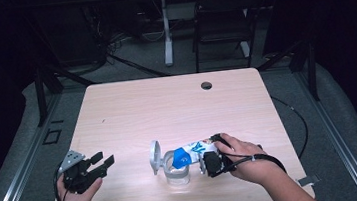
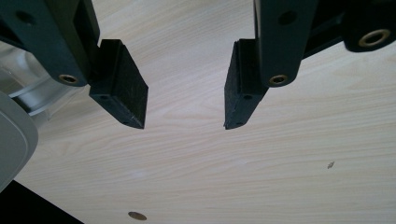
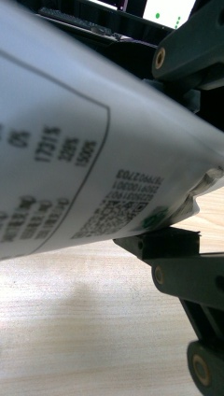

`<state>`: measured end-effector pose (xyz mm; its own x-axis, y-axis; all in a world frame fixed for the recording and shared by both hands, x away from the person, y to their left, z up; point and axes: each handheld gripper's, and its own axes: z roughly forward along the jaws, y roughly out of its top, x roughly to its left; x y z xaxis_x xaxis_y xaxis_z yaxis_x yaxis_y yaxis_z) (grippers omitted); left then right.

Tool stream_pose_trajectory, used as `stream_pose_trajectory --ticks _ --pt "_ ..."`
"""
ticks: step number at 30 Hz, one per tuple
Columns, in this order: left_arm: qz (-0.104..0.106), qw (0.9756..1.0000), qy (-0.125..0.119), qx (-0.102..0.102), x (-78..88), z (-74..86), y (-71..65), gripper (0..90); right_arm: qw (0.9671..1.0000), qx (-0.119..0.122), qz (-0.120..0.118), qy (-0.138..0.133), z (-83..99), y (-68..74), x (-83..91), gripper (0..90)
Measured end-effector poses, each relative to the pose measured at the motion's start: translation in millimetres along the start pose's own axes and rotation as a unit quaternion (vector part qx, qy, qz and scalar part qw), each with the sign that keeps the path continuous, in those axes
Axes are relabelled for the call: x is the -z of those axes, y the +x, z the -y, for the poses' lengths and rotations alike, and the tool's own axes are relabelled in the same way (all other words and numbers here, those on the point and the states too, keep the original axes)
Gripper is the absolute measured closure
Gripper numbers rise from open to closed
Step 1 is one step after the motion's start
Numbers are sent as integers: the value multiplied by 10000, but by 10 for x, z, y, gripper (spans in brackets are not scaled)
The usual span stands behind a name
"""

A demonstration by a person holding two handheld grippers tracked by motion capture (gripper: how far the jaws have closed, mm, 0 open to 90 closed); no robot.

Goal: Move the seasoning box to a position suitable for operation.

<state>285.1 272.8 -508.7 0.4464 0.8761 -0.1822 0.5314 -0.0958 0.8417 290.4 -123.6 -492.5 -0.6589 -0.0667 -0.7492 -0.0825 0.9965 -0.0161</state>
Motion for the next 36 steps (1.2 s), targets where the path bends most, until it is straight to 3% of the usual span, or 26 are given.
stream_pose_trajectory --ticks 2,36 --pt "-1 10000 -1 -1 -2 1 0 500 9999 135 45 74 -9 -17 12 468" --pt "17 10000 21 3 -25 2 1 500 9990 405 71 159 -27 -51 32 470"
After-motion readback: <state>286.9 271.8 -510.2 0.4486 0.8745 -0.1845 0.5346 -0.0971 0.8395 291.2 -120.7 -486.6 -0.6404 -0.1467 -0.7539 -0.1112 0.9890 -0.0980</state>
